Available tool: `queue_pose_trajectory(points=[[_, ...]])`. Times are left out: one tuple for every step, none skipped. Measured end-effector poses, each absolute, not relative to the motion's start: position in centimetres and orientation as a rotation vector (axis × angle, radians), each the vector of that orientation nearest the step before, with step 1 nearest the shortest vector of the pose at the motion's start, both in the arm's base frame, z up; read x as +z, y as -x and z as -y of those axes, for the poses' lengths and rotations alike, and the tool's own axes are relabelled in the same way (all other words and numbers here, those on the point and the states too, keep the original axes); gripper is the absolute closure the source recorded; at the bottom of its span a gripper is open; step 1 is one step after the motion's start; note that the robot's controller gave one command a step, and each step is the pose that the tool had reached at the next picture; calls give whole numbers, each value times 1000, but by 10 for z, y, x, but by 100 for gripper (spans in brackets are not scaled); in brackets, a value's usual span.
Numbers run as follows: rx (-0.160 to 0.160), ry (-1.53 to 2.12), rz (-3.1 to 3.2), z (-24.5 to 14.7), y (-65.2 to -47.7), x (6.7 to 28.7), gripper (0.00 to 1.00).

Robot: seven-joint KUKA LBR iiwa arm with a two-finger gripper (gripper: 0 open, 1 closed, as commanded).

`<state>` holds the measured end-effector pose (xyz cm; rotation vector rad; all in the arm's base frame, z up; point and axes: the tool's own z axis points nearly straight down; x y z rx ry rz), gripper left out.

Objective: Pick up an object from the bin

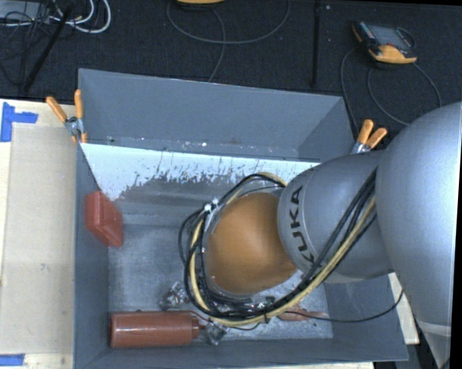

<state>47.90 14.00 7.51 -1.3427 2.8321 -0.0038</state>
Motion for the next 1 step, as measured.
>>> queue_pose_trajectory(points=[[-7, 1357, -2827, -159, -484, 73, 100]])
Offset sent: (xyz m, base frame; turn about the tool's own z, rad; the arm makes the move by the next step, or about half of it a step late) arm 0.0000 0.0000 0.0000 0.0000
